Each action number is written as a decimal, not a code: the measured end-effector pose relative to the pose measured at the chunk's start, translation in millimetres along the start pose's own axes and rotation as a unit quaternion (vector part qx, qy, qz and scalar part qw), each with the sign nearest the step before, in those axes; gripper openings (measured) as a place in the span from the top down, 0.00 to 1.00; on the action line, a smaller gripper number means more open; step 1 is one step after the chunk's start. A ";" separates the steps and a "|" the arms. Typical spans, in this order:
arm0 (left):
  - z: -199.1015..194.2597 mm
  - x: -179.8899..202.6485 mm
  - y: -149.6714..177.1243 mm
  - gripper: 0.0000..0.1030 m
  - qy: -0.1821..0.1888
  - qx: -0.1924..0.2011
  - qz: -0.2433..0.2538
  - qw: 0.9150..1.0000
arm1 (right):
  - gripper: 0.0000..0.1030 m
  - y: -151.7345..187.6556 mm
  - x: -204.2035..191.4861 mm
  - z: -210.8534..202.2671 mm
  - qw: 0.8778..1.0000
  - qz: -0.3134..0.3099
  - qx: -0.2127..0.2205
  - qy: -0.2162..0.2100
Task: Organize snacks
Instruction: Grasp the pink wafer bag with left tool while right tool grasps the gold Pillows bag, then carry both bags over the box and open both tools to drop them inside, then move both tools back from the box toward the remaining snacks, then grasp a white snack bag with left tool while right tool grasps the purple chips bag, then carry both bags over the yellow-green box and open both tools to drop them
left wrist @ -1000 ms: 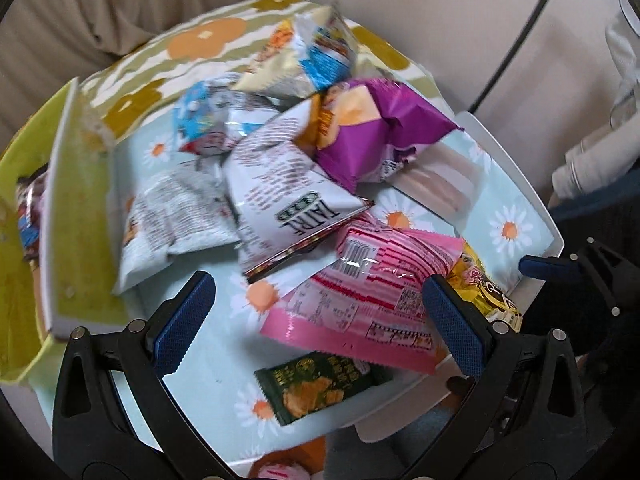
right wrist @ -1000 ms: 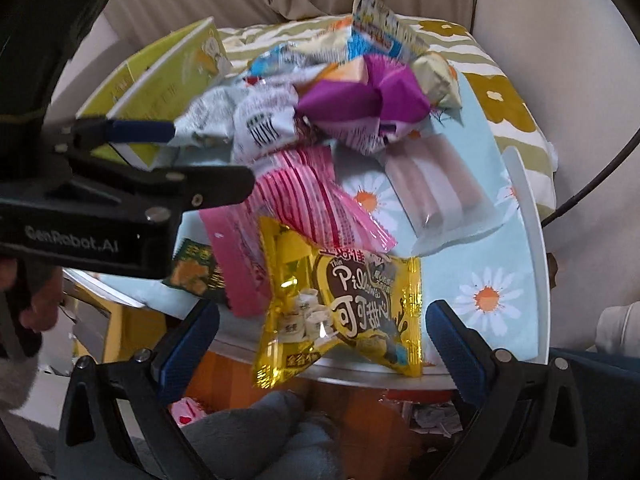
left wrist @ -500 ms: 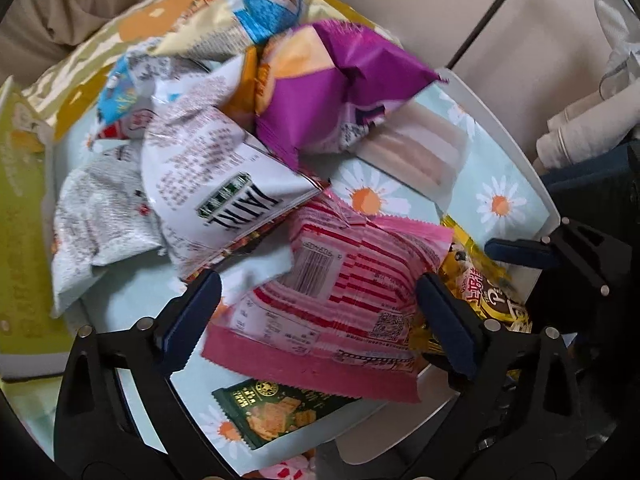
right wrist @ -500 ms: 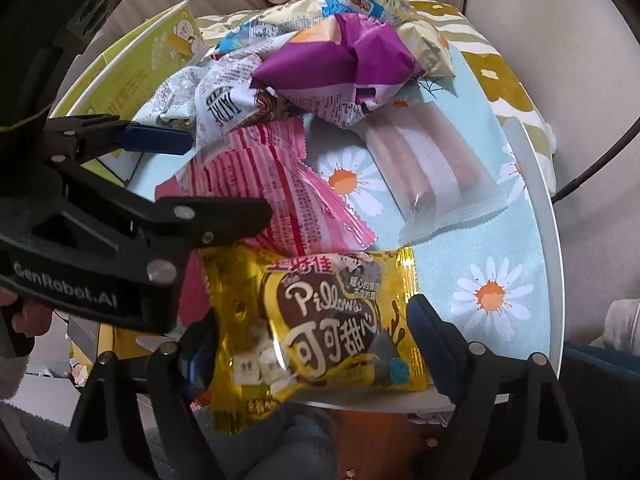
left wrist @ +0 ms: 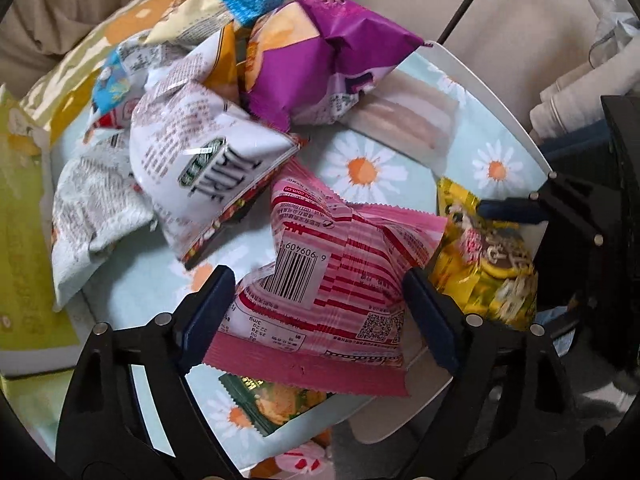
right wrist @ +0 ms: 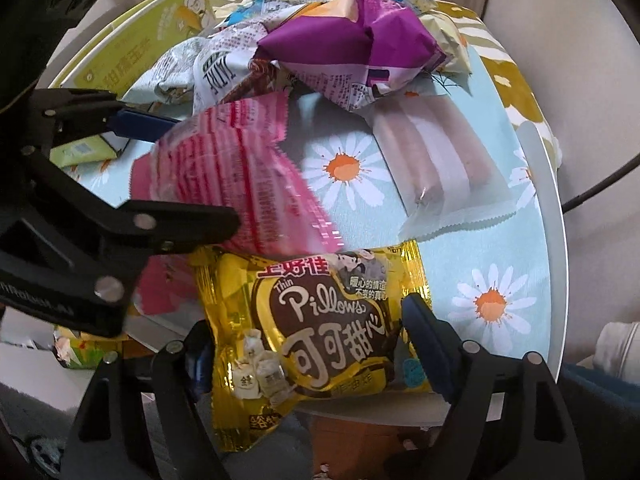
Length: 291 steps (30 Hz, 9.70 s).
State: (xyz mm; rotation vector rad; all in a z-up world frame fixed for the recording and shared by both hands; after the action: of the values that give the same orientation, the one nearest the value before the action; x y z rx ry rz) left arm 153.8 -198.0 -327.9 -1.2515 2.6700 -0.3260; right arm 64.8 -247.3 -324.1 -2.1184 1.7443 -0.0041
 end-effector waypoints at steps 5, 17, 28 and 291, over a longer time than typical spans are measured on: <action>-4.9 -3.7 10.1 0.16 0.005 -0.011 0.006 1.000 | 0.29 3.0 0.3 0.4 1.000 -0.016 -0.004 -0.002; -15.9 0.9 15.6 0.13 0.000 -0.009 0.043 0.999 | 0.34 2.3 5.8 -9.2 0.999 -0.023 0.010 -0.029; 15.3 8.7 14.6 0.19 -0.018 -0.030 0.049 0.998 | 0.37 0.9 3.5 -12.8 0.999 -0.016 0.019 -0.034; -222.0 -207.2 -10.9 0.48 -0.099 0.197 -0.325 0.920 | 0.42 -225.2 -116.1 -146.8 0.968 -0.104 0.157 -0.163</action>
State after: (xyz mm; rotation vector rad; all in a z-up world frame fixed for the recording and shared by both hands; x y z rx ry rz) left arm 237.4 -17.4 -98.2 -1.8617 1.8219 -0.7310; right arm 214.7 -148.6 -92.8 -1.9307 1.2380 0.0088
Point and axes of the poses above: each gripper's, at about its wrist camera, not at the fingertips, and z roughly the way its jaws point, x to its right, y to its underside, the point moved 8 cm from there along z, roughly the way its jaws point, and after that the axes turned 9 degrees about -y, right-handed, at the moved point
